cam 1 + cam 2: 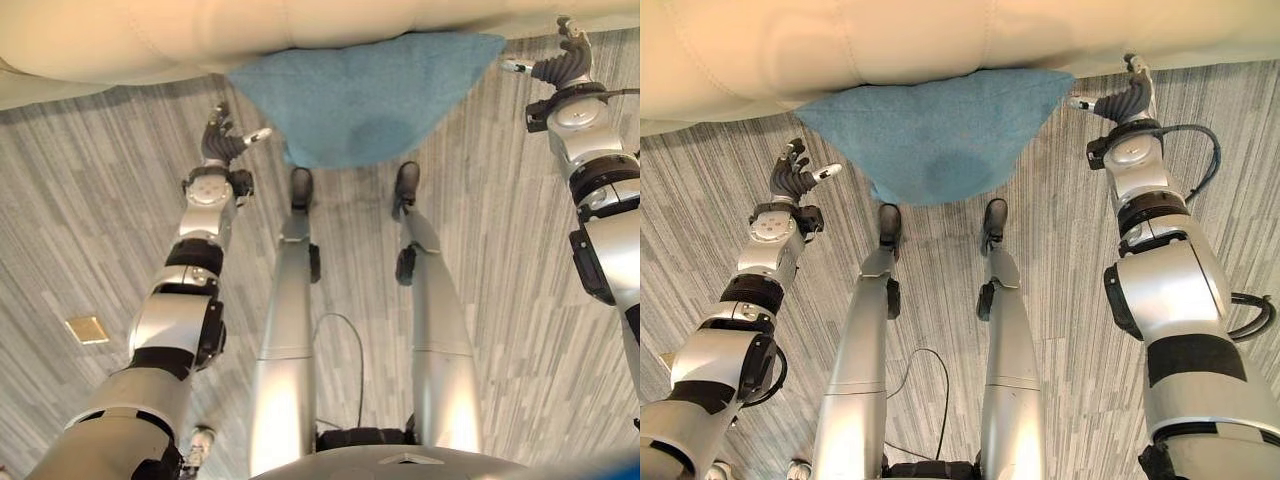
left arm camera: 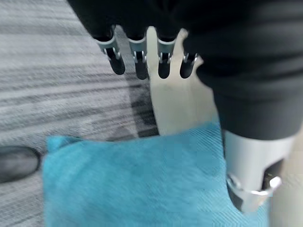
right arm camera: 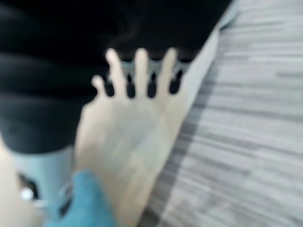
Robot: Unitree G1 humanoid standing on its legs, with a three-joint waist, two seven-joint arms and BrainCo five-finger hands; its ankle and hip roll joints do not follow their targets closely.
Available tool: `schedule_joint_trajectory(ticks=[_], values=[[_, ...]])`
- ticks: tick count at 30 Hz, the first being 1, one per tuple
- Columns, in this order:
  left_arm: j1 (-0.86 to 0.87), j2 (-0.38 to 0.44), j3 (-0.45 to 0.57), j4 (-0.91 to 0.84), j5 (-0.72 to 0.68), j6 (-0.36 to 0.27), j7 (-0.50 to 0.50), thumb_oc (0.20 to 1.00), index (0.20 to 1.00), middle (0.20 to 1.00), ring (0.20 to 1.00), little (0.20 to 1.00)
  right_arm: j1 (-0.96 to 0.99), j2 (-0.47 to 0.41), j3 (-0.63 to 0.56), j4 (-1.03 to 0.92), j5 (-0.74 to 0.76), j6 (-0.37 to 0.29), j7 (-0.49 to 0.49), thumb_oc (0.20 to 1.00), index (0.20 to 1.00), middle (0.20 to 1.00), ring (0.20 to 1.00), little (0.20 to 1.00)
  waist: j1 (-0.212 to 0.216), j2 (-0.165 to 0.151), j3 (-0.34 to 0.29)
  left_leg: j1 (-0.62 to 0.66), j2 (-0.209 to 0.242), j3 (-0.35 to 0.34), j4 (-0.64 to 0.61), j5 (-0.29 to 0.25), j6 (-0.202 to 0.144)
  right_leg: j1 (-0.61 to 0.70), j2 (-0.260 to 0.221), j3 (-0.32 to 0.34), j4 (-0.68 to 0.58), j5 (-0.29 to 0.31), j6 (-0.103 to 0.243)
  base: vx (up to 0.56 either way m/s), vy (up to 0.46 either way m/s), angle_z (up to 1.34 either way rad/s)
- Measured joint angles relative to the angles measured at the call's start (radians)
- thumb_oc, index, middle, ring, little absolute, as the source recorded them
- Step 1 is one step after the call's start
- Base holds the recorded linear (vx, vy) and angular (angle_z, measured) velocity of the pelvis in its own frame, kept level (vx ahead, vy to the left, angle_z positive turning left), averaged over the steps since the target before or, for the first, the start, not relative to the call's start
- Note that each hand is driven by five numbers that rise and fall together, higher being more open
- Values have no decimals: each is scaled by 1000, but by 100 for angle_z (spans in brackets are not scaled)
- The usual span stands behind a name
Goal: Pick up all the scattered cushions and arrange them neatly on the sofa.
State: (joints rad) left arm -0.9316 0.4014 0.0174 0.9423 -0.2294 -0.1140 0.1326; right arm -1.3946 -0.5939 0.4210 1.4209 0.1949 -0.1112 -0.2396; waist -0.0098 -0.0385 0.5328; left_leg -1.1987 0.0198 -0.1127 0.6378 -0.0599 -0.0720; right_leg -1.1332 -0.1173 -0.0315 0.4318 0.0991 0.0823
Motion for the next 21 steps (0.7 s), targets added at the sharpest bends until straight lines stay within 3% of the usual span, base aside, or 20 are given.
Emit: schedule_joint_trajectory(ticks=[11, 21], values=[[-117, -6, -72, 0, -35, 2, 2, 1000, 1000, 1000, 1000, 1000, 38, 8, 14, 20, -2, 43, 73, 1000, 1000, 1000, 1000, 1000, 4, 0, -8, -44, -28, -7, 22, 6, -21, -99, -21, 20, 128, -61, 1, 21, -24, 6], [-256, -32, -172, 174, -66, 20, -2, 1000, 1000, 1000, 1000, 1000, 9, 97, 59, -26, -4, 50, 101, 1000, 1000, 1000, 1000, 1000, 18, 8, -21, -121, -58, -31, 69, -4, -28, -198, -24, 41, 217, -87, -1, 20, -11, 5]])
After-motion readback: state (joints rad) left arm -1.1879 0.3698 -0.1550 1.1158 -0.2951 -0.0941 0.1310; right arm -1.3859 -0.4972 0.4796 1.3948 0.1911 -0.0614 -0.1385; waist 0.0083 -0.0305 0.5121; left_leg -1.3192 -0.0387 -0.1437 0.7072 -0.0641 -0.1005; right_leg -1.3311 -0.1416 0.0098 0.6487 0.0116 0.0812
